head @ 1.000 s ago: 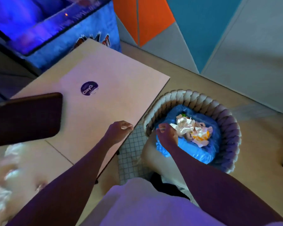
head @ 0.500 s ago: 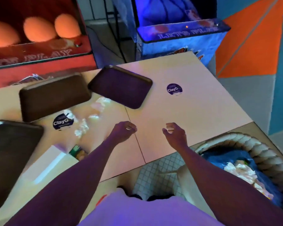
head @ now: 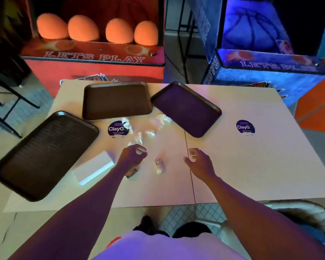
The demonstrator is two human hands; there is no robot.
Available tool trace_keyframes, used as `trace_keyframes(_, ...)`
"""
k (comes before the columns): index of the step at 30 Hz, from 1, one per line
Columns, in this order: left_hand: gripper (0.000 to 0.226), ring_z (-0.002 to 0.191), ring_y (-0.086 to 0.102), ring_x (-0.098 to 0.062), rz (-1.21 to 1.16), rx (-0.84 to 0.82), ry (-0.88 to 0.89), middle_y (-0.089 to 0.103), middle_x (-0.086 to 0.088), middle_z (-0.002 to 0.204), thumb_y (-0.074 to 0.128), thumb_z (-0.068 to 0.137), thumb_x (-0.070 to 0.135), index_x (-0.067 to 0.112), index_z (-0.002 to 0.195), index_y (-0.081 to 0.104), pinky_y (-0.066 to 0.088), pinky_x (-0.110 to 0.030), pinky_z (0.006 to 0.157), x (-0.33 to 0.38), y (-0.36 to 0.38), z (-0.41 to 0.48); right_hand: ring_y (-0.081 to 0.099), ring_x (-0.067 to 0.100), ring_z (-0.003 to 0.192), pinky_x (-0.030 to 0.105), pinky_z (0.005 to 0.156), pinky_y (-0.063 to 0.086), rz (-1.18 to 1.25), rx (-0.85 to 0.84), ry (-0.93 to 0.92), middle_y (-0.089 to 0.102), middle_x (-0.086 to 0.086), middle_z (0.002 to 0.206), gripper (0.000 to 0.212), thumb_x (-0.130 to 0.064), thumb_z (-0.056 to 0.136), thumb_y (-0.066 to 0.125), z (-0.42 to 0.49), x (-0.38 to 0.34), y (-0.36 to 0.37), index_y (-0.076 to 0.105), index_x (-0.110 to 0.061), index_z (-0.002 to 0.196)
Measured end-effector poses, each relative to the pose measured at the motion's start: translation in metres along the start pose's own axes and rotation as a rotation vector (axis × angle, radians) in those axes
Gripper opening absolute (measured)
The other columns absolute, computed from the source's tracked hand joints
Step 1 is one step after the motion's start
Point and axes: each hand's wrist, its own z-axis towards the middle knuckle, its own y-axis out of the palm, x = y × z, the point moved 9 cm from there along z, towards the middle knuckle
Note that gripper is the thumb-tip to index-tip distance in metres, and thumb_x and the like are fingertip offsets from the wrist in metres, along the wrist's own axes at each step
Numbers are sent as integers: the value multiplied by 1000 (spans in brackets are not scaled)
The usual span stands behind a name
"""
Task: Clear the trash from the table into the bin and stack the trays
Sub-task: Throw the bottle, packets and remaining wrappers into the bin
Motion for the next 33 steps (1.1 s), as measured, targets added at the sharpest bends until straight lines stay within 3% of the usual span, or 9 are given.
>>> trace_keyframes(8, 20, 104, 70, -20, -63, 109, -126, 77, -3, 111, 74, 92, 26, 18, 110, 76, 52, -30, 97, -27, -8, -8, 64, 19, 121, 35, 103, 53, -32, -137, -125, 67, 0, 132, 48, -39, 93, 71, 31, -23, 26, 60, -18, 134)
trace_keyframes(16, 24, 103, 72, -20, -130, 205, -204, 77, -2, 111, 77, 90, 23, 16, 113, 74, 55, -37, 101, -2, 8, -9, 63, 17, 123, 32, 104, 51, -12, -201, -224, 65, -3, 136, 49, -38, 91, 71, 70, -17, 8, 60, -20, 135)
trace_keyframes(26, 25, 97, 73, -18, -124, 264, -234, 77, -1, 109, 78, 90, 25, 17, 113, 73, 57, -33, 95, 7, 16, -11, 61, 20, 126, 33, 105, 49, -79, -262, -332, 63, 1, 137, 52, -37, 91, 70, 95, -27, 9, 58, -18, 138)
trace_keyframes(31, 26, 98, 72, -17, -135, 238, -249, 77, -4, 112, 77, 92, 23, 14, 115, 73, 50, -23, 89, -9, -3, 8, 62, 20, 123, 32, 102, 50, -109, -253, -340, 63, 0, 136, 50, -39, 92, 70, 104, -44, 22, 58, -21, 137)
trace_keyframes(33, 26, 94, 71, -13, -124, 228, -247, 77, -2, 111, 76, 92, 24, 15, 115, 74, 45, -13, 86, -16, -12, 14, 62, 18, 123, 31, 101, 50, -118, -266, -315, 63, -1, 136, 49, -38, 92, 69, 101, -49, 34, 58, -21, 137)
